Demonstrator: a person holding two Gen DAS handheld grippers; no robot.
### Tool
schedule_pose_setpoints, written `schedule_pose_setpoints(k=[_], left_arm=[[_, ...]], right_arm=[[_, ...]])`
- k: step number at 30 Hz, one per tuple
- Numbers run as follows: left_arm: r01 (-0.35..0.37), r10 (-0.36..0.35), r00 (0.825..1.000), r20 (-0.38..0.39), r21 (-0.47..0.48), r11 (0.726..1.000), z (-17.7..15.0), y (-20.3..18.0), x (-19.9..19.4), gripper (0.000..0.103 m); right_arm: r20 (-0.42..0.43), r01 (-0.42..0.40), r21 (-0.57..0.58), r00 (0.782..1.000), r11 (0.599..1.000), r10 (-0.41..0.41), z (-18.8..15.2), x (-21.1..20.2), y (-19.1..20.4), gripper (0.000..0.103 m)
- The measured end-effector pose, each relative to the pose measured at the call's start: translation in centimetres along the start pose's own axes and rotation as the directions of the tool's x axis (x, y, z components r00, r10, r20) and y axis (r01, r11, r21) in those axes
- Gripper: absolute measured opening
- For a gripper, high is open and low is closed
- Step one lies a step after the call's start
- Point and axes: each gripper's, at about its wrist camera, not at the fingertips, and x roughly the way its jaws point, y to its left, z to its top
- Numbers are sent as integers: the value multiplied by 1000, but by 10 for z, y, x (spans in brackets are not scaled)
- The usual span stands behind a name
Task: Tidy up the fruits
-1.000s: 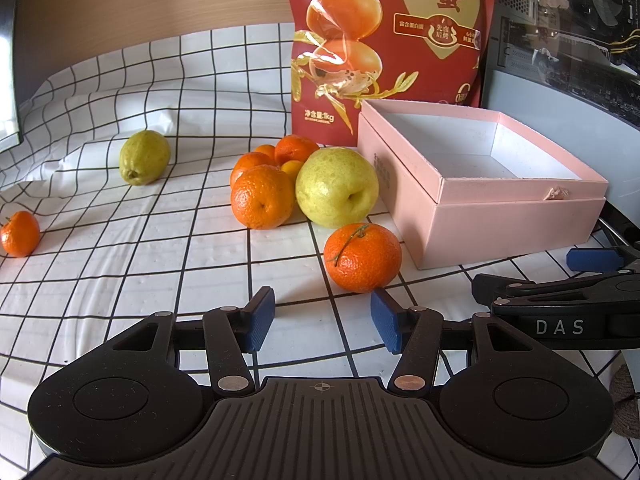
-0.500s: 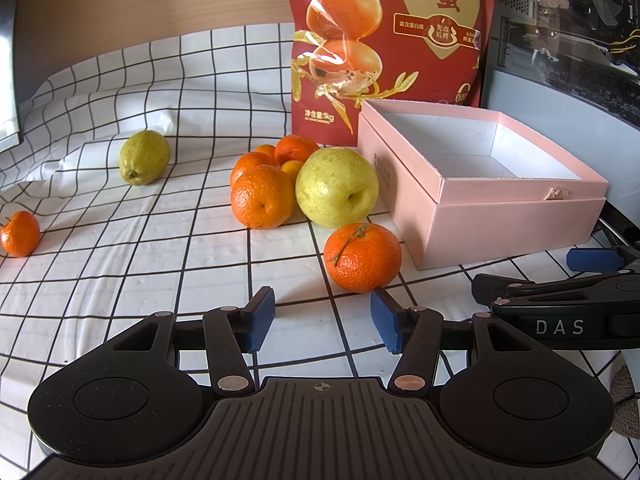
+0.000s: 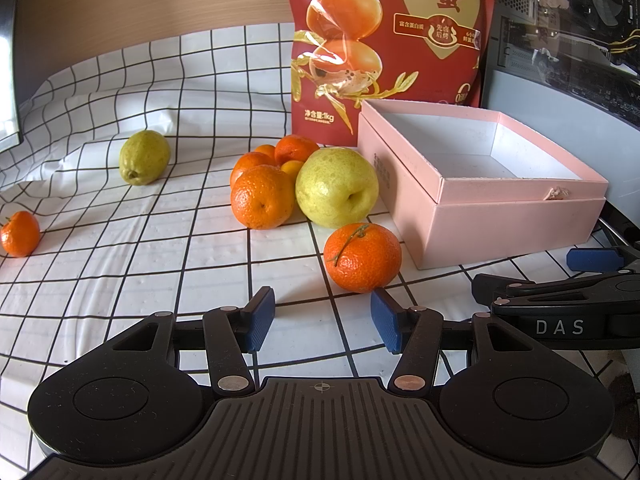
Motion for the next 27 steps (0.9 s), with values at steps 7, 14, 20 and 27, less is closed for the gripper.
schedule_pose_setpoints(k=[7, 14, 20, 27], left_arm=[[-1, 1, 1000, 0, 1, 1000, 0, 0, 0, 59], [-2, 2, 1000, 0, 2, 1000, 0, 0, 0, 59], [2, -2, 1000, 1, 1, 1000, 0, 0, 0, 59], [148, -146, 987, 66, -31, 989, -6, 27, -39, 57]], right_arm=[[0, 0, 0, 1000, 1000, 0, 0, 0, 0, 103], [0, 0, 0, 1000, 1000, 0, 0, 0, 1, 103], [0, 1, 1, 1000, 1000, -1, 0, -1, 1, 103], [-85, -57, -48, 995, 997, 53, 8, -1, -5, 103]])
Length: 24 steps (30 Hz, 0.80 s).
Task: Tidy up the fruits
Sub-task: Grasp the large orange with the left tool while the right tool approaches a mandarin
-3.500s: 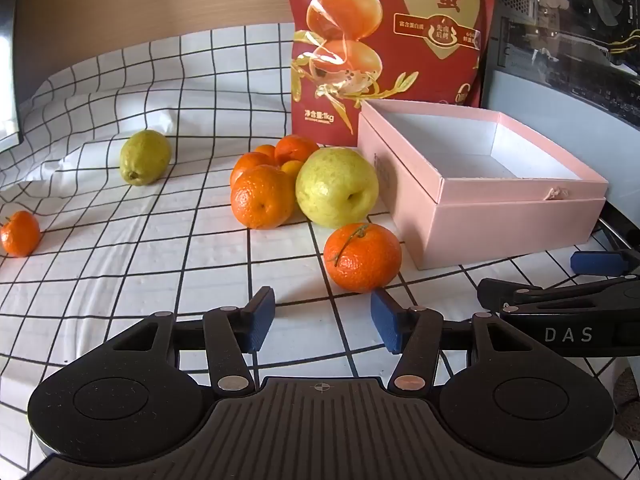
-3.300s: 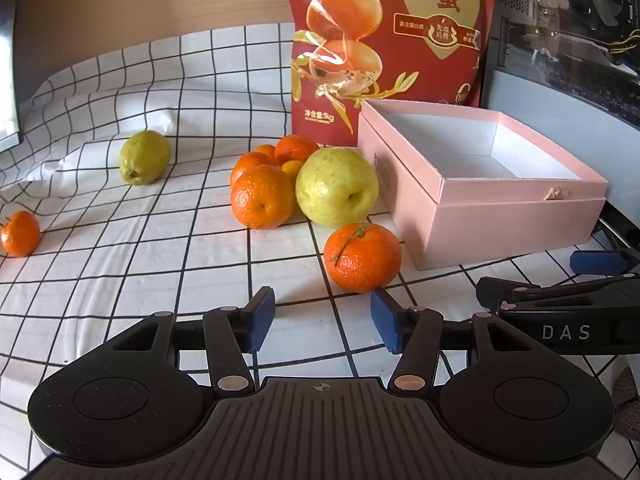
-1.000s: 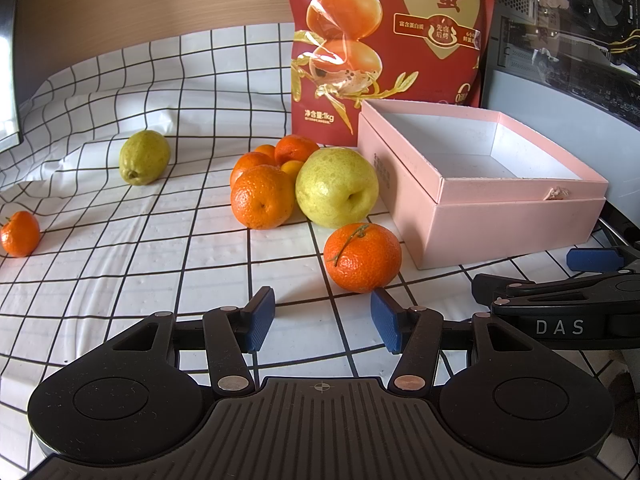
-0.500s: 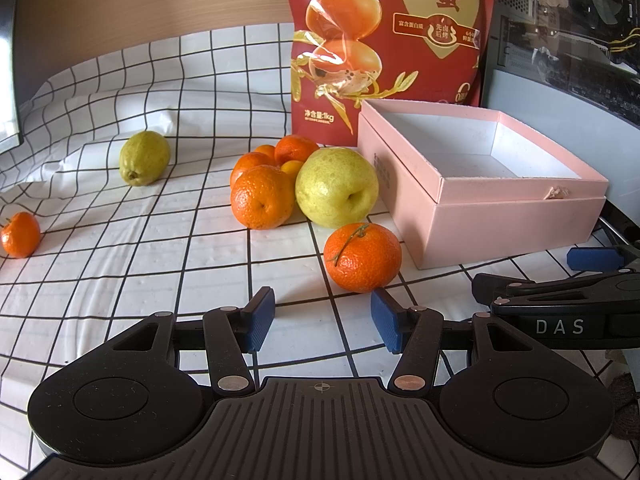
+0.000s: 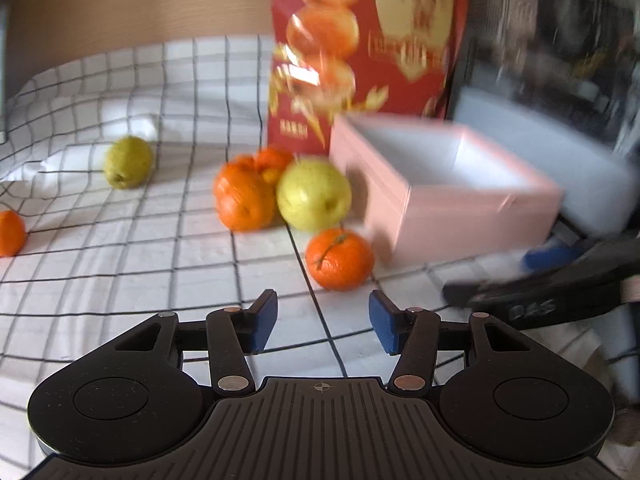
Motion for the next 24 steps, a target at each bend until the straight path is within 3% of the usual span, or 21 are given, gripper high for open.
schedule_pose_setpoints(k=[3, 4, 6, 9, 11, 12, 14, 16, 17, 20, 24], left_arm=[[-36, 44, 988, 147, -54, 998, 7, 33, -56, 58], [-84, 99, 974, 202, -83, 993, 8, 50, -78, 58], [-197, 239, 930, 278, -171, 965, 6, 88, -119, 58], [-367, 459, 847, 268, -331, 869, -6, 150, -173, 54], [-456, 579, 789, 205, -436, 776, -20, 190, -201, 54], [-488, 623, 765, 165, -483, 727, -28, 210, -212, 54], [-526, 673, 734, 89, -552, 647, -41, 242, -225, 54], [-529, 686, 727, 29, -614, 586, -54, 268, -231, 54], [-521, 680, 733, 15, -631, 575, -57, 276, -231, 54], [-490, 646, 763, -19, -668, 560, -64, 295, -222, 54], [-466, 615, 788, -23, -675, 571, -73, 295, -215, 55]], right_arm=[[-10, -18, -19, 1000, 1000, 18, -3, -3, -1, 103], [-9, -21, -23, 1000, 1000, 21, -4, -4, -1, 103], [-18, -33, -39, 999, 999, 32, -4, -4, 0, 103], [-4, -52, -56, 999, 997, 52, -6, -5, -2, 103], [0, -58, -59, 998, 997, 58, -7, -7, -2, 103], [0, -59, -60, 998, 996, 59, -7, -7, -2, 103], [1, -59, -59, 998, 997, 59, -7, -7, -2, 103], [3, -59, -59, 998, 997, 59, -7, -7, -2, 103], [4, -59, -58, 998, 997, 59, -7, -6, -2, 103], [8, -59, -55, 998, 997, 59, -8, -6, -2, 103], [9, -57, -57, 998, 997, 58, -11, -9, -1, 103]])
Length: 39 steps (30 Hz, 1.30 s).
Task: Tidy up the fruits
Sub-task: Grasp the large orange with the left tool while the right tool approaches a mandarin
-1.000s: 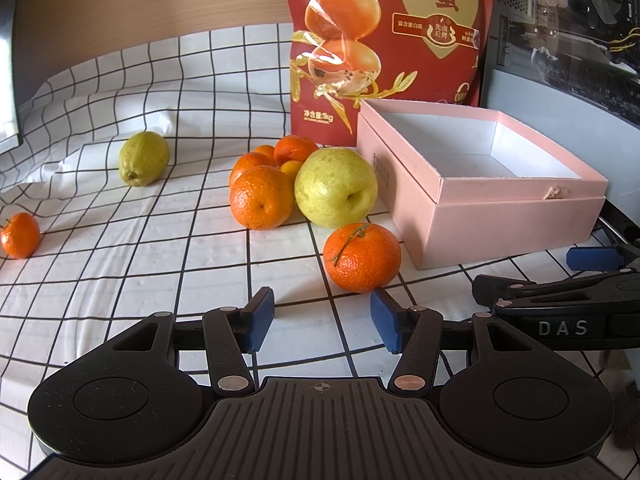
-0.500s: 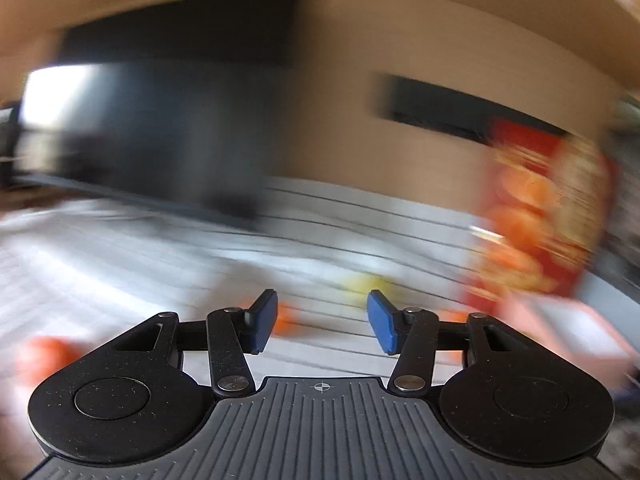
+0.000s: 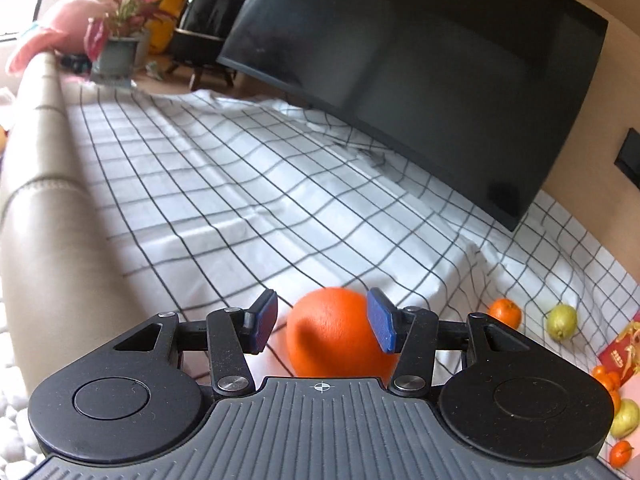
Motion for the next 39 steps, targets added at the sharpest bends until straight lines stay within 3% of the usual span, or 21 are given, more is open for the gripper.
schedule_pose_setpoints(k=[6, 11, 13, 17, 23, 26, 30, 36, 38, 39], left_arm=[[65, -66, 997, -45, -9, 998, -10, -12, 5, 57], [27, -29, 1000, 10, 127, 992, -23, -41, 0, 59], [9, -17, 999, 39, 179, 984, -28, -49, 1, 59], [-43, 25, 996, 81, 234, 971, -35, -52, 7, 60], [4, -24, 996, 91, 211, 977, -31, -39, 12, 60], [31, -52, 993, 107, 188, 982, -31, -32, 15, 60], [38, -58, 993, 99, 191, 981, -30, -32, 17, 60], [74, -76, 997, 4, 201, 977, -18, -27, 12, 60], [83, -82, 997, -14, 201, 976, -16, -22, 13, 65], [80, -78, 997, -16, 198, 977, -15, -19, 15, 74]], right_arm=[[109, 27, -130, 994, 991, -13, -8, -18, 39, 103], [72, -119, -159, 989, 980, 131, -9, -15, 66, 100], [75, -134, -172, 986, 976, 149, -11, -14, 76, 84], [96, -140, -188, 982, 972, 160, -4, -13, 88, 70], [83, -127, -199, 986, 972, 146, 17, 3, 102, 69], [60, -152, -189, 984, 970, 166, 15, 8, 105, 69], [59, -126, -219, 988, 967, 143, 6, 7, 109, 72], [35, -157, -192, 985, 969, 167, 2, 2, 102, 80], [39, -158, -190, 985, 969, 168, 0, 0, 100, 81], [44, -155, -192, 985, 969, 166, -2, -1, 99, 81]])
